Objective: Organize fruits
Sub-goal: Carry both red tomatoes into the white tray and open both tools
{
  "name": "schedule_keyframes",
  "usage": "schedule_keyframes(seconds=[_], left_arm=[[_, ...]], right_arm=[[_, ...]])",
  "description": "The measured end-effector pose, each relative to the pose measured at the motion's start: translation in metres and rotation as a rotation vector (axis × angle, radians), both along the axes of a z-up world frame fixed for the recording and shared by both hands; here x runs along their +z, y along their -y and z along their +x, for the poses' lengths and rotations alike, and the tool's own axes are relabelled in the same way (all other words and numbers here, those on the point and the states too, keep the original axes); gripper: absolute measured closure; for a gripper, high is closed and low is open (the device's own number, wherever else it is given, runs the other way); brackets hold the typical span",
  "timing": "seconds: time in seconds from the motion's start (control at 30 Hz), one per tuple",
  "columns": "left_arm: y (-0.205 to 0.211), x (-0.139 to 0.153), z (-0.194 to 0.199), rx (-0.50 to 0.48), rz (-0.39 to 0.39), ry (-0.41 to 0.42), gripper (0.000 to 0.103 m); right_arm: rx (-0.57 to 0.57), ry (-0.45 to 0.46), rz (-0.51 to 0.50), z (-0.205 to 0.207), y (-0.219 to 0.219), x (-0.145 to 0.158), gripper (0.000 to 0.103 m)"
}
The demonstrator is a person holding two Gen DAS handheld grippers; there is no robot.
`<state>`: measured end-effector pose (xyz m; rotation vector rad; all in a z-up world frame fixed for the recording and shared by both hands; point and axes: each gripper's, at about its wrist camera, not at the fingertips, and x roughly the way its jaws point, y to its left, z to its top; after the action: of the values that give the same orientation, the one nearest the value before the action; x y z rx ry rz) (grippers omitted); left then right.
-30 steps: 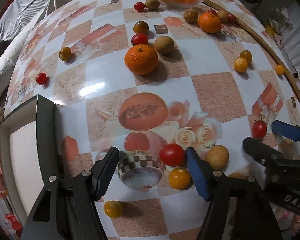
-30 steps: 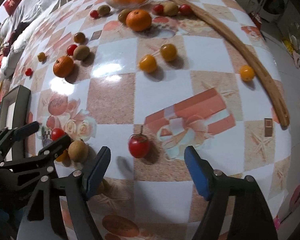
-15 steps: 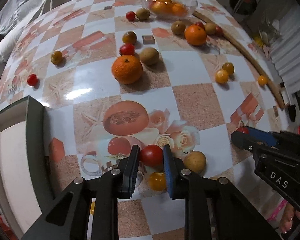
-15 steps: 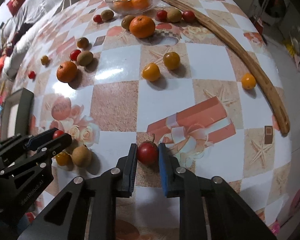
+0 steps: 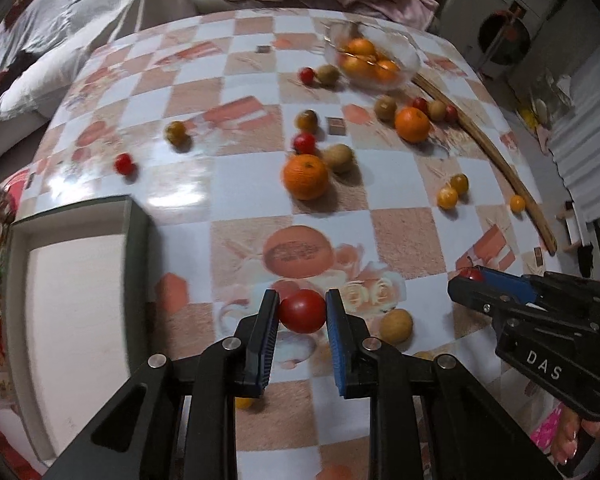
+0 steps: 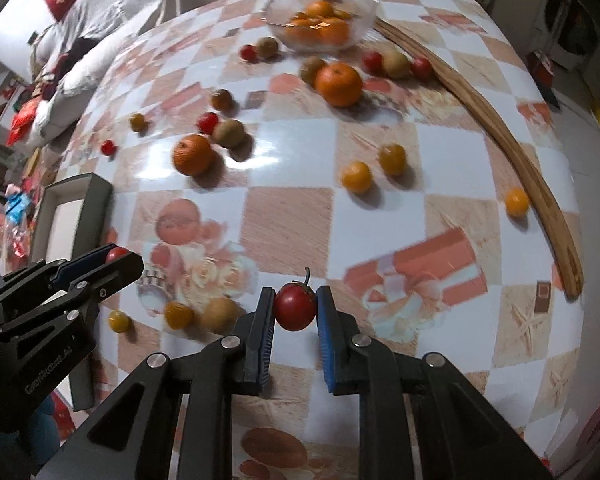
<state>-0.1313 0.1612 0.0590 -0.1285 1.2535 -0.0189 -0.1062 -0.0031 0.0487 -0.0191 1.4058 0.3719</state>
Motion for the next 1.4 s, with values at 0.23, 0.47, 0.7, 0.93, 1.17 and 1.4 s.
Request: schedule_keyframes(seconds=[0.23,0.47,0.7,0.93,1.17,1.4], left_arm=[[-0.05,0.016,-0.021,0.101,0.014,0.018,0.078],[-0.118,0.023,-0.044,0.195,0.045,0.024,0.078],[-0.185,0.012,-0.059,0.286,0.095,0.013,0.078],[-0.225,-0.014,-0.053,0.318,0.112,-0.02,0.078],[-0.235,-0.038,-0.043,0.294,0.105,-0.058,0.078],[-0.236,-0.046,-0.04,0.293,0.102,-0.065,0.078]], right_arm=[[0.094,0.01,0.024,0.004,-0.045,0.011,0.081],[0.186,0.025,0.054,-0.004,-0.118,0.022,0.081],[0.249,0.014,0.091,-0.006,-0.191,0.023,0.081],[0.295,-0.009,0.102,-0.006,-0.251,0.01,0.081],[0.3,-0.033,0.063,0.001,-0.279,-0.014,0.081],[0.3,-0.044,0.023,0.005,-0.288,-0.028,0.08]])
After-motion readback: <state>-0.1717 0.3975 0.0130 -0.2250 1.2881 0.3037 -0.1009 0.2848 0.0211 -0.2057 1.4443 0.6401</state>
